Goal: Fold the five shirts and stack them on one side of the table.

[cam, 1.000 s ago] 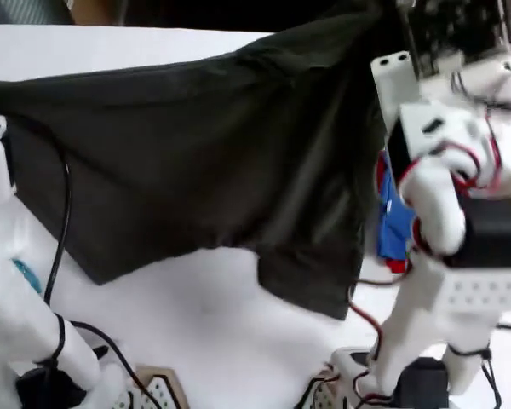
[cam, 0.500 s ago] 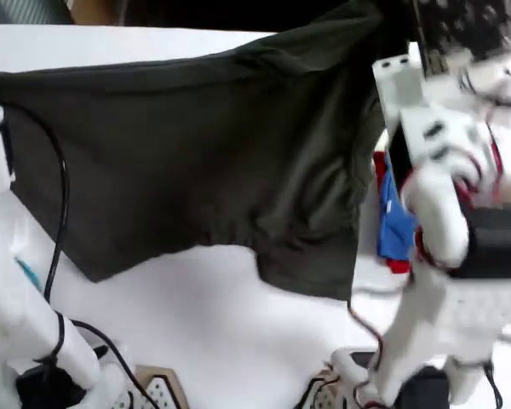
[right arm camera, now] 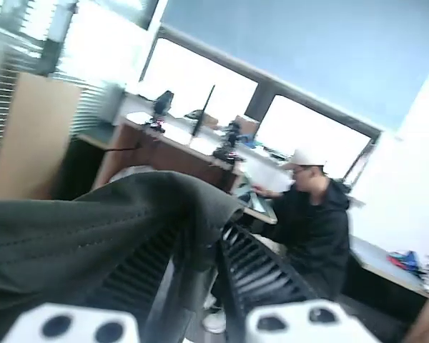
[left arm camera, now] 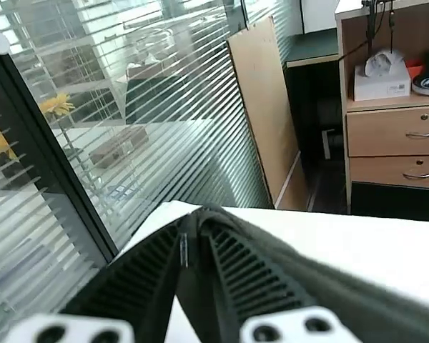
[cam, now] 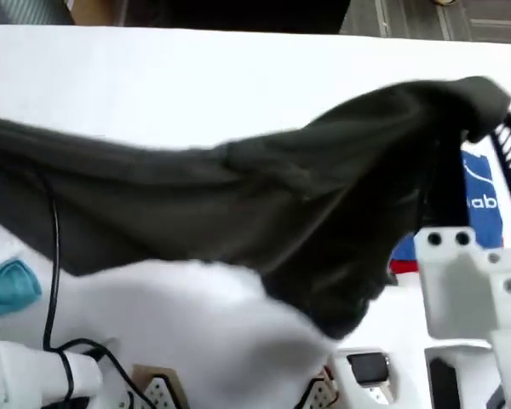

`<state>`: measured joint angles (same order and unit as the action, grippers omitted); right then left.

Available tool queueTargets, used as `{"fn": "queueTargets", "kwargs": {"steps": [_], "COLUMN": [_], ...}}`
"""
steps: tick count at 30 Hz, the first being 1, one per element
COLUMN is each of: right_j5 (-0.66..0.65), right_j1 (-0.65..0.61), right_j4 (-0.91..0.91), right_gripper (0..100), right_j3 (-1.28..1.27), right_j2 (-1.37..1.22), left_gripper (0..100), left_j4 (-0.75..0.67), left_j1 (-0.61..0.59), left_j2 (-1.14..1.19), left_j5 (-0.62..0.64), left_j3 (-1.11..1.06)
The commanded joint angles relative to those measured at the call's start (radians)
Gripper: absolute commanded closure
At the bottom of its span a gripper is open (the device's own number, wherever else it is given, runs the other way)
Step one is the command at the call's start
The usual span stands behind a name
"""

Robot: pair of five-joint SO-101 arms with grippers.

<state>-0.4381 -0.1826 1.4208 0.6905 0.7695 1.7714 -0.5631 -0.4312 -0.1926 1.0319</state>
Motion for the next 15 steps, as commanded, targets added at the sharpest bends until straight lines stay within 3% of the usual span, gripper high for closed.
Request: {"fn": "queueTargets", "kwargs": {"steps": [1, 9, 15], "right_j5": [0.0, 0.0, -0.002], "right_j1": [-0.039, -0.042, -0.042], "right_j4": [0.008, -0.015, -0.114], "right_gripper": [97.8, 97.8, 97.8], "right_j3": [0.021, -0.026, -0.11], "right_j2": [-0.001, -0.082, -0.232], "left_gripper": [98, 98, 98], "left_j4": [0.017, 0.006, -0.158], "left_j1": [-0.008, 0.017, 0.107], "left_j2": [0.005, 0.018, 0.018], "left_j5": [0.017, 0.017, 0.015], "left_j3": [0.015, -0.127, -0.429]}}
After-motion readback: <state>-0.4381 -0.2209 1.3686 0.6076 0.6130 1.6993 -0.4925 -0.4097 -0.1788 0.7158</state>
